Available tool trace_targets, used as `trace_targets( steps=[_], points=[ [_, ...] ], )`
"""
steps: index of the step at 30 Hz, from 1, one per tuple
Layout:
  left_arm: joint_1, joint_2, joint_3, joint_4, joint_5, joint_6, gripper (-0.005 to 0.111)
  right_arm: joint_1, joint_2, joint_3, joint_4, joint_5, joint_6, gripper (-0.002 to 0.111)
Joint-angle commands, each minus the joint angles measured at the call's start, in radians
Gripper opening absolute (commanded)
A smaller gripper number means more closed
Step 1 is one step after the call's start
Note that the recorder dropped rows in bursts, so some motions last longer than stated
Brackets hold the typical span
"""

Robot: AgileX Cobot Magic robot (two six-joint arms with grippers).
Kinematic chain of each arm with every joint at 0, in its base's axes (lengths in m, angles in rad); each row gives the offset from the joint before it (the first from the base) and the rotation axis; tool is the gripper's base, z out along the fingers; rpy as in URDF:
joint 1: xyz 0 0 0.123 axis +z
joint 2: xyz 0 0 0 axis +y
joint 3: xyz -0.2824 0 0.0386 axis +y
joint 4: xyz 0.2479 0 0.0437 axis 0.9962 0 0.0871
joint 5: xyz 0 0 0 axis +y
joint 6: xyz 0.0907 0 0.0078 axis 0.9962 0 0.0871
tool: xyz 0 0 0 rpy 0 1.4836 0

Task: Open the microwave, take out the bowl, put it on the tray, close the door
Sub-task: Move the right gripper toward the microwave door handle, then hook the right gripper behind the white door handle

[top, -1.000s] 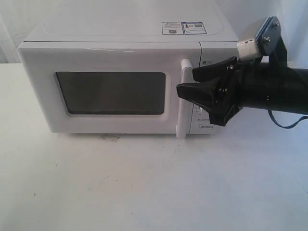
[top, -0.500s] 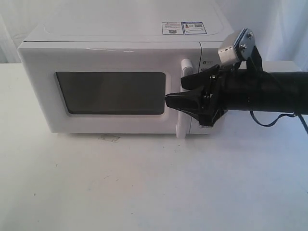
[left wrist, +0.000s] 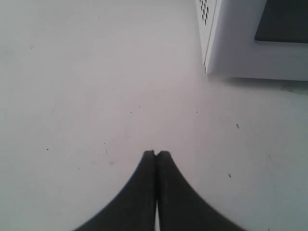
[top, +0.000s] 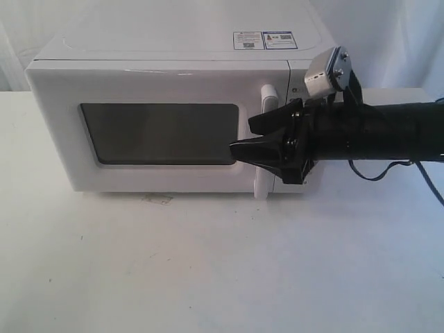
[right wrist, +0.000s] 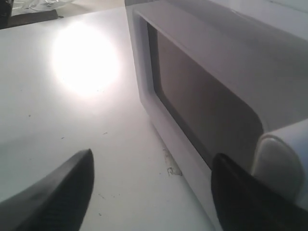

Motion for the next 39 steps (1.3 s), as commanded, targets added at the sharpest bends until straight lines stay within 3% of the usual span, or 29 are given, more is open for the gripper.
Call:
trace_targets(
  steps=[1, 12, 15, 20, 32, 39],
  points=[
    [0.004, -0.005, 0.003, 0.002, 0.003, -0.001, 0.0, -0.01, 0.039, -0.042, 0.075, -0.072, -0.015, 0.061],
    [0.004, -0.005, 0.003, 0.002, 0.003, -0.001, 0.0, -0.01, 0.079, -0.063, 0.075, -0.027, -0.015, 0.047],
    [0.004, -0.005, 0.003, 0.002, 0.003, -0.001, 0.0, -0.01, 0.081, -0.063, 0.038, -0.027, -0.015, 0.049],
    [0.004, -0.005, 0.003, 0.002, 0.003, -0.001, 0.0, -0.012, 0.058, -0.063, -0.162, 0.006, -0.015, 0.062],
    [0.004, -0.005, 0.003, 0.002, 0.003, -0.001, 0.0, -0.01, -0.015, -0.05, -0.311, 0.052, -0.015, 0.06],
    [0.004, -0.005, 0.003, 0.002, 0.003, -0.001, 0.0, -0.012, -0.085, -0.019, -0.315, -0.009, 0.043, 0.056]
  ],
)
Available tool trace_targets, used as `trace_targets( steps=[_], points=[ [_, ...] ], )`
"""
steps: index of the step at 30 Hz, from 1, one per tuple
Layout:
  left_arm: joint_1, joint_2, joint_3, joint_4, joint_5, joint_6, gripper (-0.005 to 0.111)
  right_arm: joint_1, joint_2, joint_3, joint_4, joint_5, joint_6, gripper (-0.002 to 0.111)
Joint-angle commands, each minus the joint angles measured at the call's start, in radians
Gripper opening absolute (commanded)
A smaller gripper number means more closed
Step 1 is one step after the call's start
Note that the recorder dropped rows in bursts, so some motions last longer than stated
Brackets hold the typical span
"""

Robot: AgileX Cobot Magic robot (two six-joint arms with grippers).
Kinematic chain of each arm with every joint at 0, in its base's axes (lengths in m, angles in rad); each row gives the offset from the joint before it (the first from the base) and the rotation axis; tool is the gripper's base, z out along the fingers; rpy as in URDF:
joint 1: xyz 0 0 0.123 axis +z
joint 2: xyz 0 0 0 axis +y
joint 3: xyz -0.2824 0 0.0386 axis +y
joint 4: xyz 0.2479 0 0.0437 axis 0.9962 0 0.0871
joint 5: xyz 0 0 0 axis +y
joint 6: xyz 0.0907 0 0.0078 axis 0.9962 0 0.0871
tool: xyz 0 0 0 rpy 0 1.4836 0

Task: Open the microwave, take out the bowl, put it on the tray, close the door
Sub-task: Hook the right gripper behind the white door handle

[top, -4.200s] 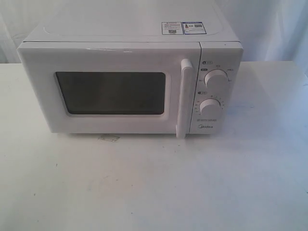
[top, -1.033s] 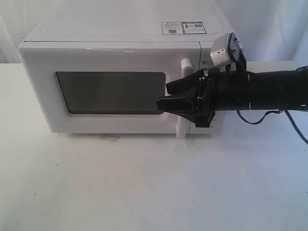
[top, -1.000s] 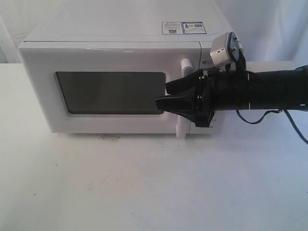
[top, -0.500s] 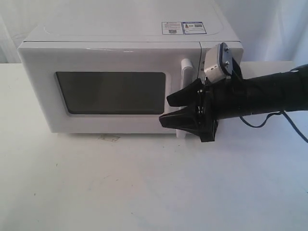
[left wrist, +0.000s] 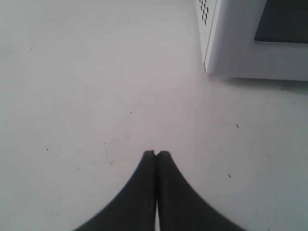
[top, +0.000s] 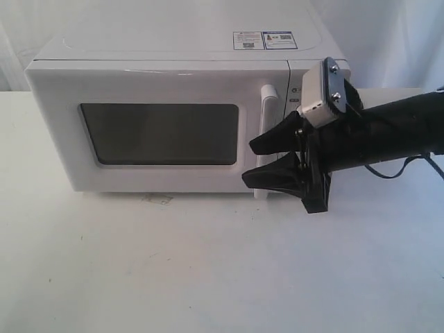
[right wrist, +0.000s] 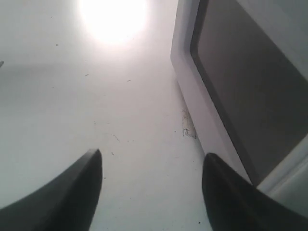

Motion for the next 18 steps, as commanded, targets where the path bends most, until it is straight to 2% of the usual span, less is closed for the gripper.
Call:
trace_targets(
  steps=[1, 4, 8, 13, 18],
  points=[
    [0.004, -0.005, 0.003, 0.002, 0.003, -0.001, 0.0, -0.008, -0.056, 0.036, -0.007, -0.075, 0.023, 0.056],
    [0.004, -0.005, 0.003, 0.002, 0.003, -0.001, 0.0, -0.008, -0.09, 0.058, 0.013, -0.18, 0.026, 0.056],
    [0.004, -0.005, 0.003, 0.002, 0.003, -0.001, 0.0, -0.008, -0.113, 0.077, 0.138, -0.249, 0.021, 0.056],
    [0.004, -0.005, 0.003, 0.002, 0.003, -0.001, 0.0, -0.008, -0.114, 0.093, 0.255, -0.26, -0.045, 0.056],
    [0.004, -0.005, 0.003, 0.002, 0.003, -0.001, 0.0, -0.008, -0.114, 0.095, 0.29, -0.322, -0.045, 0.056]
  ],
)
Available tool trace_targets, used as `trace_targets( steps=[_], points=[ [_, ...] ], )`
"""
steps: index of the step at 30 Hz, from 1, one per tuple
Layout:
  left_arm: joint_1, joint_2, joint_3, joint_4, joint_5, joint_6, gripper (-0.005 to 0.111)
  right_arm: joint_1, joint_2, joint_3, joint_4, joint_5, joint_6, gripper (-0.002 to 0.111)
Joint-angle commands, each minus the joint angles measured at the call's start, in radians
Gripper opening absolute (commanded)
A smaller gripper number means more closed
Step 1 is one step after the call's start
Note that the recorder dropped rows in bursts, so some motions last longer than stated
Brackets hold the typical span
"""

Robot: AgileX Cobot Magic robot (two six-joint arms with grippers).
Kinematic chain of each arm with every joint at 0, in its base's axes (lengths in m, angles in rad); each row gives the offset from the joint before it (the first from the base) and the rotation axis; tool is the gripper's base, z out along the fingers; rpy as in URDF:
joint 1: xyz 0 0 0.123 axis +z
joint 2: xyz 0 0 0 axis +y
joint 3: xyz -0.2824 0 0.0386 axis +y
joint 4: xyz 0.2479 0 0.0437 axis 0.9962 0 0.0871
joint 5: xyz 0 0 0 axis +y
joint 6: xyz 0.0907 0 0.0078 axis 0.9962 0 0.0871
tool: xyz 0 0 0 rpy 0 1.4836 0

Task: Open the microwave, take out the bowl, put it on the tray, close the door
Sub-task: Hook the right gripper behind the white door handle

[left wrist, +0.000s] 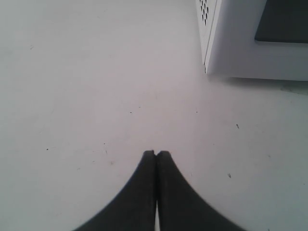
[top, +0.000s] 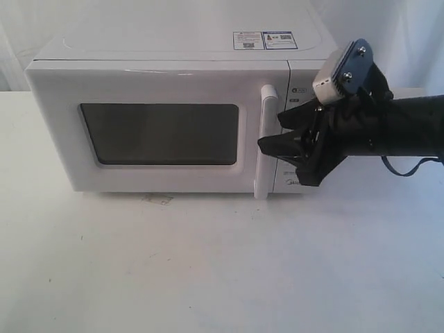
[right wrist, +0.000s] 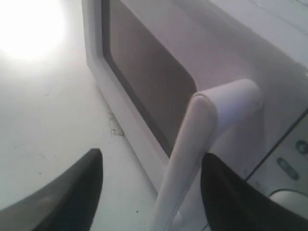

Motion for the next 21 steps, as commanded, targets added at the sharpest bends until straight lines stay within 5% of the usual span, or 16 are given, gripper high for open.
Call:
trace_targets(
  steps=[1, 21],
  points=[
    [0.004, -0.005, 0.003, 0.002, 0.003, -0.001, 0.0, -0.004, -0.006, 0.003, 0.072, -0.063, -0.017, 0.056],
    [0.004, -0.005, 0.003, 0.002, 0.003, -0.001, 0.0, -0.002, 0.109, -0.034, 0.157, 0.085, -0.017, 0.056]
  ],
)
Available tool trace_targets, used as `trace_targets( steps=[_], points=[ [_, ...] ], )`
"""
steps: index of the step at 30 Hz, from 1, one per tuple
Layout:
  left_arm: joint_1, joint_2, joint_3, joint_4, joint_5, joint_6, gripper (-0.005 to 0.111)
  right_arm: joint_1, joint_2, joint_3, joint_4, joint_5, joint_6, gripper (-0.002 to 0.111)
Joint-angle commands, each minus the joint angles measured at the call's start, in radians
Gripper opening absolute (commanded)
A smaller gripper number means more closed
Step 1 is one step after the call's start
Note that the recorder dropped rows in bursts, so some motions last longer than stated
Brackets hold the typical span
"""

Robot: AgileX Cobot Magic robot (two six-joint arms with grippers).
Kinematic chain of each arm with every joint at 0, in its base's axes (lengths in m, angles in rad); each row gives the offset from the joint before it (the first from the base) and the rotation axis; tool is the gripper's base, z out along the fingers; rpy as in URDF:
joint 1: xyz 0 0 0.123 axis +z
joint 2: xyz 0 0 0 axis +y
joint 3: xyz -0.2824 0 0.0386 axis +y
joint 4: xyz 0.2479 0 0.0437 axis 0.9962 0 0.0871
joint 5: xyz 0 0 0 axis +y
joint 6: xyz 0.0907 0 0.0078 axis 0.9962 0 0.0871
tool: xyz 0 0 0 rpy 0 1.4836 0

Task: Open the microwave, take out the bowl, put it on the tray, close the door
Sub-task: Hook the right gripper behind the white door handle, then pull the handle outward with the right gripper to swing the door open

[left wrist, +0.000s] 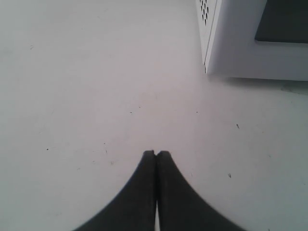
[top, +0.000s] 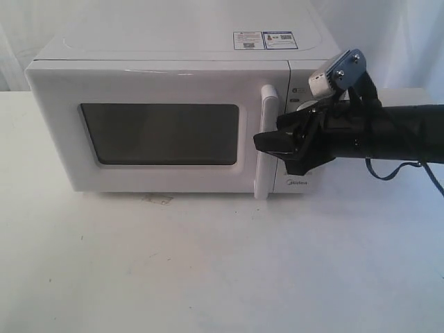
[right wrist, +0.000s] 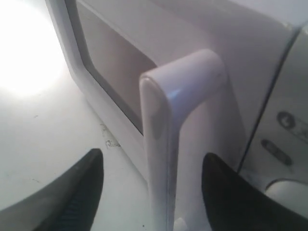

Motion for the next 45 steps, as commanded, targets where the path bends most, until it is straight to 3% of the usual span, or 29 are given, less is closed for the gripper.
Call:
trace_targets(
  steps=[1, 11, 16, 21, 45],
  points=[
    [0.004, -0.005, 0.003, 0.002, 0.003, -0.001, 0.0, -0.002, 0.005, -0.022, 0.018, 0.083, -0.016, 0.056],
    [0.004, -0.005, 0.003, 0.002, 0.003, -0.001, 0.0, -0.002, 0.007, -0.052, 0.018, 0.114, -0.016, 0.054],
    [0.004, -0.005, 0.003, 0.002, 0.003, -0.001, 0.0, -0.002, 0.046, -0.069, 0.018, 0.18, -0.016, 0.03],
    [0.004, -0.005, 0.003, 0.002, 0.003, -0.001, 0.0, -0.002, 0.07, -0.084, 0.018, 0.227, -0.016, 0.0],
    [0.004, -0.005, 0.003, 0.002, 0.003, -0.001, 0.0, -0.002, 0.07, -0.027, 0.018, 0.339, 0.054, 0.0]
  ],
)
